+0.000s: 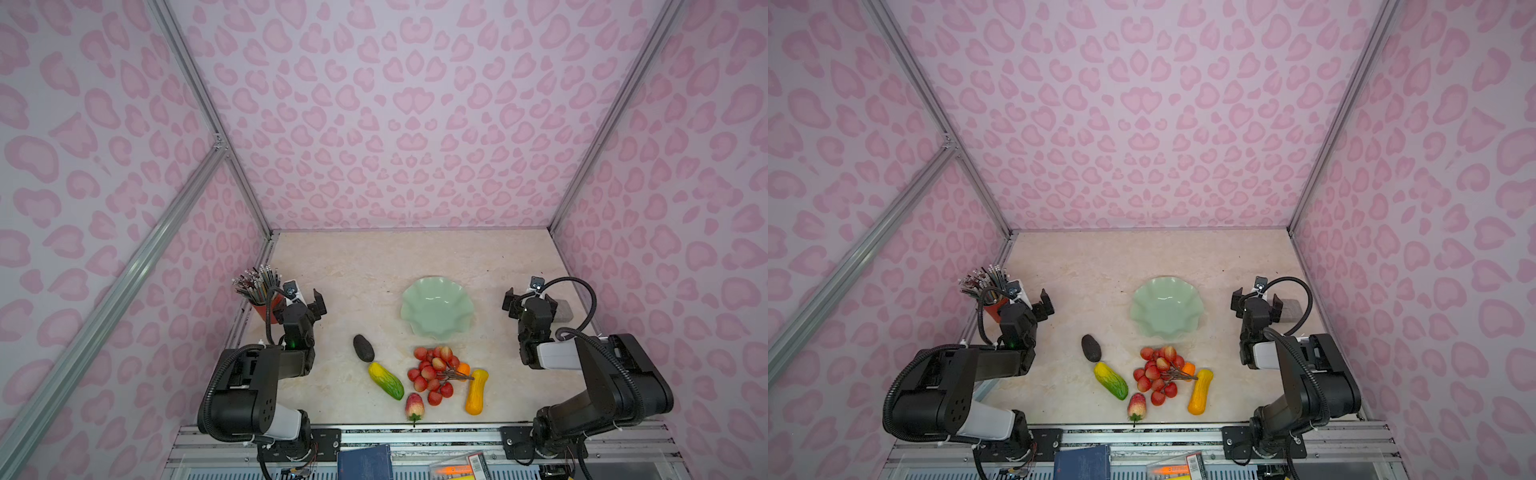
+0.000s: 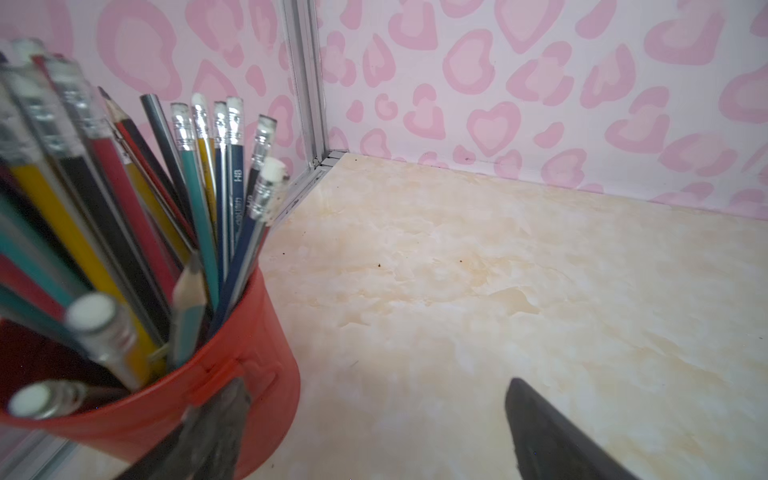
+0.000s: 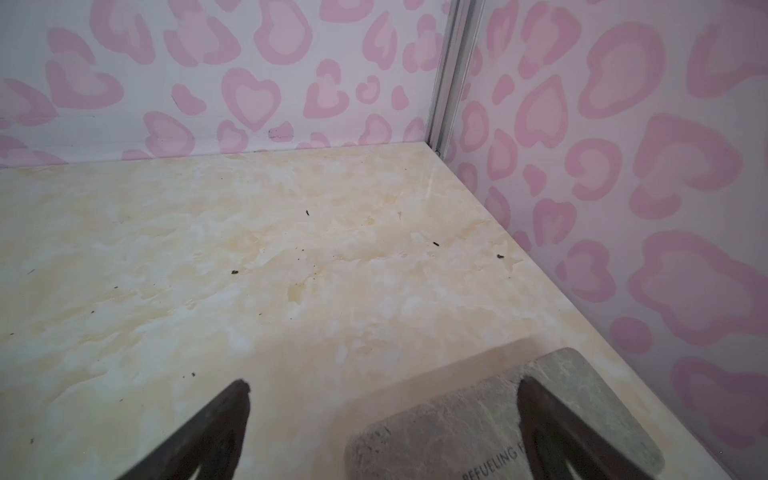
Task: Place and organize the fake fruits in the fruit bowl
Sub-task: 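Move the right gripper toward the yellow papaya beside the lychees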
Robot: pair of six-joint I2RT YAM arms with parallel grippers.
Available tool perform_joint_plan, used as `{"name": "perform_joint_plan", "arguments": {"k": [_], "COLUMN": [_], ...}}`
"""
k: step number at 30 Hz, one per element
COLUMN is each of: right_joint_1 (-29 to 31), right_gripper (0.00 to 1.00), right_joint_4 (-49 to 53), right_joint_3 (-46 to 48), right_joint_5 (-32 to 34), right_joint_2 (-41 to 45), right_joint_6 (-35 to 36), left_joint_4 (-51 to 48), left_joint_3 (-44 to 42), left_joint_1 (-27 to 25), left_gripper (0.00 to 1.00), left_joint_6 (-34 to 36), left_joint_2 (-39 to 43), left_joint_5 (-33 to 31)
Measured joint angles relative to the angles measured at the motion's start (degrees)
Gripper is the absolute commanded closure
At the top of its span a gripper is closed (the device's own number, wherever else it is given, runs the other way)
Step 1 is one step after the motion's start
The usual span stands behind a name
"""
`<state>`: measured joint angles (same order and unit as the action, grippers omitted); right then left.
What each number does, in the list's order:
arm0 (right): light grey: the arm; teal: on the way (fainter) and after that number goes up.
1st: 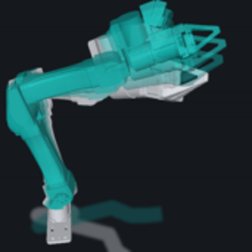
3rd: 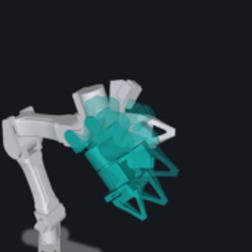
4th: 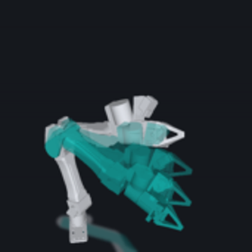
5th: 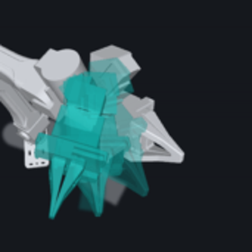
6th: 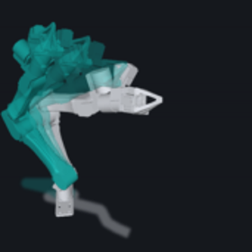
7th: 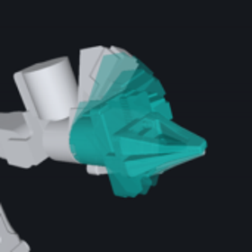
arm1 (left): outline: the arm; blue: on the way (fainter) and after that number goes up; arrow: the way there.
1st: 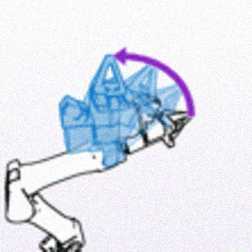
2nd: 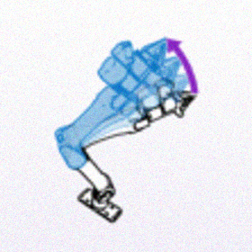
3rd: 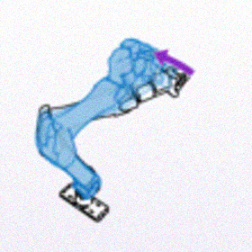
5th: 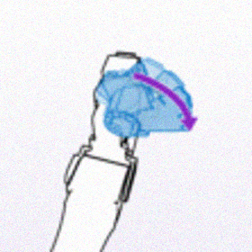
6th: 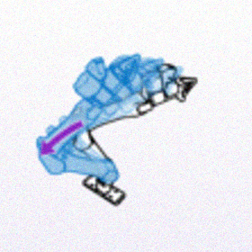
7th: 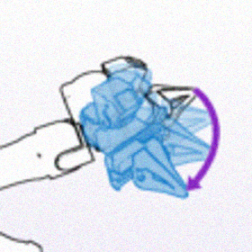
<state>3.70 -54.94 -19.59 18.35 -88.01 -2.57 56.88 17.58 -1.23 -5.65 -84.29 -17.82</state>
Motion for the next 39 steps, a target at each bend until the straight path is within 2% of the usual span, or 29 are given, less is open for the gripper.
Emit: {"name": "perform_joint_plan", "arguments": {"k": [24, 28, 31, 35, 39], "right_joint_1": [0.0, 1.0, 4.0, 5.5, 5.4], "right_gripper": [0.0, 0.0, 0.0, 0.0, 0.0], "right_joint_4": [-0.1, 0.5, 0.9, 12.1, 29.4], "right_joint_3": [0.0, 0.3, 0.2, -7.5, -21.3], "right_joint_5": [0.1, 2.3, 6.2, 9.3, 10.8], "right_joint_2": [0.0, 1.6, 2.9, 9.3, 13.0], "right_joint_6": [0.0, -0.2, 0.9, 1.5, -9.1], "left_joint_4": [0.0, 0.0, -0.8, -7.7, -17.0], "left_joint_3": [0.0, -0.4, -1.4, 2.6, 8.8], "left_joint_1": [0.0, -0.8, -3.2, -4.5, -4.8], "left_gripper": [0.02, 0.03, 0.01, 0.0, 0.0], "left_joint_6": [0.0, 0.0, 1.2, 1.7, -2.2], "left_joint_2": [0.0, 1.3, 3.3, 10.4, 18.2], "left_joint_5": [0.0, -0.9, -2.8, -5.8, -6.0]}}
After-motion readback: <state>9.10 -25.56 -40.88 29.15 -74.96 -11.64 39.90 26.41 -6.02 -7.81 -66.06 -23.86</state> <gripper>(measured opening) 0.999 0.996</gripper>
